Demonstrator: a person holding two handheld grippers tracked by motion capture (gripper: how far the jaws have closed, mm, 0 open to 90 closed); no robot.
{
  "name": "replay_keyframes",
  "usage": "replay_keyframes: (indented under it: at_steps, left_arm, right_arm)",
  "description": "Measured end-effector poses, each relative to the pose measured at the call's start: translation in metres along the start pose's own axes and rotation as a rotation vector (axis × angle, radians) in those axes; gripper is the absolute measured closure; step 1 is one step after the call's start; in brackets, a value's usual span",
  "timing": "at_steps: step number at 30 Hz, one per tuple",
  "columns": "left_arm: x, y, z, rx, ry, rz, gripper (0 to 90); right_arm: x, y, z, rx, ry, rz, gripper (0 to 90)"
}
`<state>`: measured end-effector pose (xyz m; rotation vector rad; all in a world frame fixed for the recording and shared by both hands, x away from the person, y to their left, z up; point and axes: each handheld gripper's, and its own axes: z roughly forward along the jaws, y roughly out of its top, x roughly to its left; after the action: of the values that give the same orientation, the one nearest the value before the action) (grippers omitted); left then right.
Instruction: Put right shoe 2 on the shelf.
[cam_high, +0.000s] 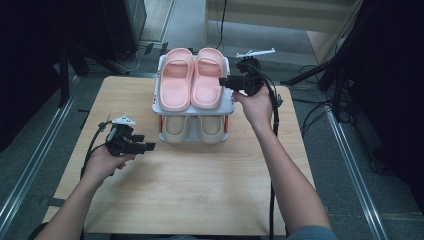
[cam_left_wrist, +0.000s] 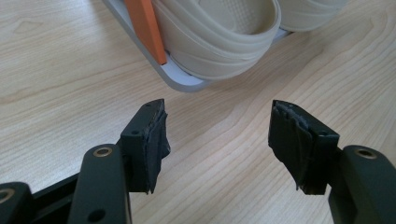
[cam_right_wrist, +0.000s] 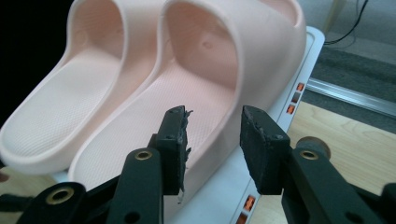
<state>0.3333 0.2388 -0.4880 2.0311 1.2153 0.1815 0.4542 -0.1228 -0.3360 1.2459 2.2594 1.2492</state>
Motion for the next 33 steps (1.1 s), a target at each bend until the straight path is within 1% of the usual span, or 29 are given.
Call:
replay_keyframes:
  at_steps: [2, 4, 6, 7, 10, 14, 15, 17, 21, 24, 28, 33]
  left_arm:
    - [0.001, 0.001, 0.001, -0.012, 0.001, -0.005, 37.2]
    - [0.002, 0.001, 0.002, -0.018, -0.004, -0.009, 37.3]
    - [0.002, 0.004, 0.002, -0.006, 0.000, -0.005, 37.3]
    - [0.002, 0.004, 0.002, -0.008, -0.001, -0.003, 37.2]
    - [0.003, 0.007, 0.004, -0.008, -0.001, -0.003, 37.2]
    - [0.004, 0.010, 0.006, 0.000, -0.002, -0.005, 37.3]
    - [0.004, 0.010, 0.007, -0.003, -0.001, -0.008, 37.3]
    - [0.004, 0.011, 0.008, -0.005, -0.001, -0.006, 37.3]
    - [0.005, 0.013, 0.010, -0.007, -0.001, -0.007, 37.3]
    - [0.006, 0.013, 0.011, -0.013, -0.004, -0.011, 37.4]
    - [0.007, 0.013, 0.013, -0.019, 0.000, -0.013, 37.5]
    - [0.010, 0.013, 0.014, -0.025, 0.001, -0.023, 37.5]
  right_arm:
    - [0.000, -0.004, -0.004, 0.001, 0.018, -0.004, 61.9]
    - [0.000, -0.009, -0.007, -0.008, 0.033, -0.014, 61.4]
    - [0.000, -0.014, -0.010, -0.018, 0.041, -0.037, 61.4]
    - [0.000, -0.016, -0.011, -0.015, 0.043, -0.043, 61.3]
    - [0.000, -0.023, -0.016, -0.019, 0.062, -0.041, 60.5]
    - [0.000, -0.033, -0.021, -0.023, 0.070, -0.053, 57.1]
    - [-0.001, -0.037, -0.022, -0.020, 0.061, -0.054, 56.4]
    - [-0.003, -0.043, -0.023, -0.015, 0.059, -0.060, 56.4]
    - [-0.007, -0.055, -0.026, -0.011, 0.064, -0.050, 56.4]
    - [-0.009, -0.063, -0.030, -0.029, 0.059, -0.030, 56.3]
    - [-0.011, -0.074, -0.033, -0.035, 0.057, -0.010, 55.5]
    - [-0.011, -0.091, -0.033, -0.019, 0.061, -0.001, 54.6]
